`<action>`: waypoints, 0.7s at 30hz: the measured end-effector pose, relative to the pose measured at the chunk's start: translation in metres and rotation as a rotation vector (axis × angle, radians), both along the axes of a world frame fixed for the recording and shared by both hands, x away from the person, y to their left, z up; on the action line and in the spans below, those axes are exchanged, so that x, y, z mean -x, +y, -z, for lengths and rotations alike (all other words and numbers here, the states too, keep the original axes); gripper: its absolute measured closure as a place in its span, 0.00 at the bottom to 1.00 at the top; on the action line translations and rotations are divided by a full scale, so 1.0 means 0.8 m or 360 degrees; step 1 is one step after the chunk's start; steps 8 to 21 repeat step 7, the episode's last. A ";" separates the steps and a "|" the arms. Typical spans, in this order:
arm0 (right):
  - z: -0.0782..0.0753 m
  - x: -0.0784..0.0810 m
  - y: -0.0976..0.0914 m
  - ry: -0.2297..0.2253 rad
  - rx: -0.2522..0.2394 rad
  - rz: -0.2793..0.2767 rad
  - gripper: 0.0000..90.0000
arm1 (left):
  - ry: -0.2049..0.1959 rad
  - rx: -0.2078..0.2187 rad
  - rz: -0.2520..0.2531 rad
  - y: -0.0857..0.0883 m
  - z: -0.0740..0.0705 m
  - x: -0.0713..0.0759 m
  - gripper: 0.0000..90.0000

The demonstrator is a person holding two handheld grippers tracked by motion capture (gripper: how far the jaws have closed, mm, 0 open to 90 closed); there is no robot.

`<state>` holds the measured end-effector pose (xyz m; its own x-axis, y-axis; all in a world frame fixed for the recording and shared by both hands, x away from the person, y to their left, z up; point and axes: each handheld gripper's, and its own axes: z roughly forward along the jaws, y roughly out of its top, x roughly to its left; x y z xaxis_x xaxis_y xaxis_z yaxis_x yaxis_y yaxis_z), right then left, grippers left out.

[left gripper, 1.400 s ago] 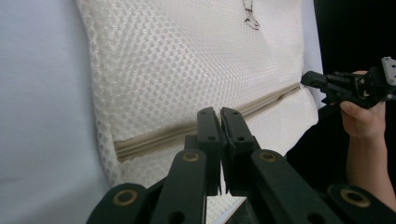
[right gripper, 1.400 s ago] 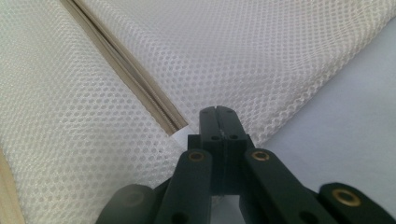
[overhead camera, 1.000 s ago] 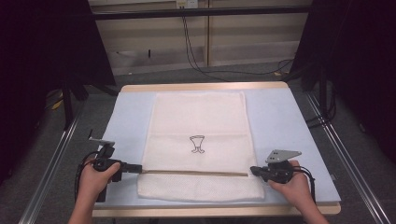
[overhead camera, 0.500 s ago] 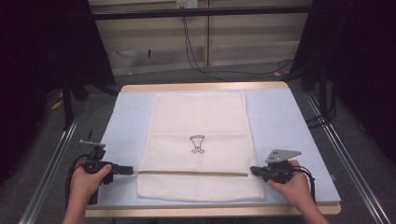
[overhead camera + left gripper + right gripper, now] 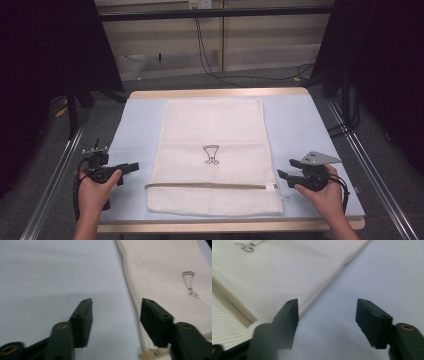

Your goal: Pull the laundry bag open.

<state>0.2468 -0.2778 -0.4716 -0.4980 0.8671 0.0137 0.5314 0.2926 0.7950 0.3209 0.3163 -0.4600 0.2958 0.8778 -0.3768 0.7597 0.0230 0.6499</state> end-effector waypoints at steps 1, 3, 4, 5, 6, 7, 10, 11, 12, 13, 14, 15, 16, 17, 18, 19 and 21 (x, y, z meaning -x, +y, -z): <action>0.000 0.000 0.000 0.0000 0.0000 0.0000 0.37 | 0.0000 0.0000 0.0000 0.000 0.000 0.000 0.39; 0.008 -0.004 -0.010 0.0028 0.0058 0.0073 0.30 | -0.0052 -0.0123 0.0001 -0.005 0.005 -0.006 0.36; 0.009 -0.006 -0.013 0.0031 0.0069 0.0084 0.28 | -0.0077 -0.0186 0.0010 -0.008 0.007 -0.009 0.35; 0.009 -0.006 -0.013 0.0031 0.0069 0.0084 0.28 | -0.0077 -0.0186 0.0010 -0.008 0.007 -0.009 0.32; 0.010 -0.009 -0.019 0.0016 0.0098 0.0125 0.25 | -0.0108 -0.0262 0.0021 -0.010 0.010 -0.011 0.28; 0.010 -0.009 -0.019 0.0016 0.0098 0.0125 0.25 | -0.0141 -0.0332 0.0034 -0.011 0.013 -0.014 0.28; 0.010 -0.009 -0.019 0.0016 0.0098 0.0125 0.25 | -0.0141 -0.0332 0.0034 -0.011 0.013 -0.014 0.28; 0.010 -0.009 -0.019 0.0016 0.0098 0.0125 0.25 | -0.0141 -0.0332 0.0034 -0.011 0.013 -0.014 0.28; 0.010 -0.009 -0.019 0.0016 0.0098 0.0125 0.25 | -0.0141 -0.0332 0.0034 -0.011 0.013 -0.014 0.28; 0.010 -0.009 -0.019 0.0016 0.0098 0.0125 0.25 | -0.0141 -0.0332 0.0034 -0.011 0.013 -0.014 0.28; 0.010 -0.009 -0.019 0.0016 0.0098 0.0125 0.25 | -0.0141 -0.0332 0.0034 -0.011 0.013 -0.014 0.28; 0.010 -0.009 -0.019 0.0016 0.0098 0.0125 0.25 | -0.0141 -0.0332 0.0034 -0.011 0.013 -0.014 0.28; 0.010 -0.009 -0.019 0.0016 0.0098 0.0125 0.25 | -0.0141 -0.0332 0.0034 -0.011 0.013 -0.014 0.28; 0.010 -0.009 -0.019 0.0016 0.0098 0.0125 0.25 | -0.0141 -0.0332 0.0034 -0.011 0.013 -0.014 0.28; 0.010 -0.009 -0.019 0.0016 0.0098 0.0125 0.25 | -0.0141 -0.0332 0.0034 -0.011 0.013 -0.014 0.28; 0.010 -0.009 -0.019 0.0016 0.0098 0.0125 0.25 | -0.0141 -0.0332 0.0034 -0.011 0.013 -0.014 0.28; 0.010 -0.009 -0.019 0.0016 0.0098 0.0125 0.25 | -0.0141 -0.0332 0.0034 -0.011 0.013 -0.014 0.28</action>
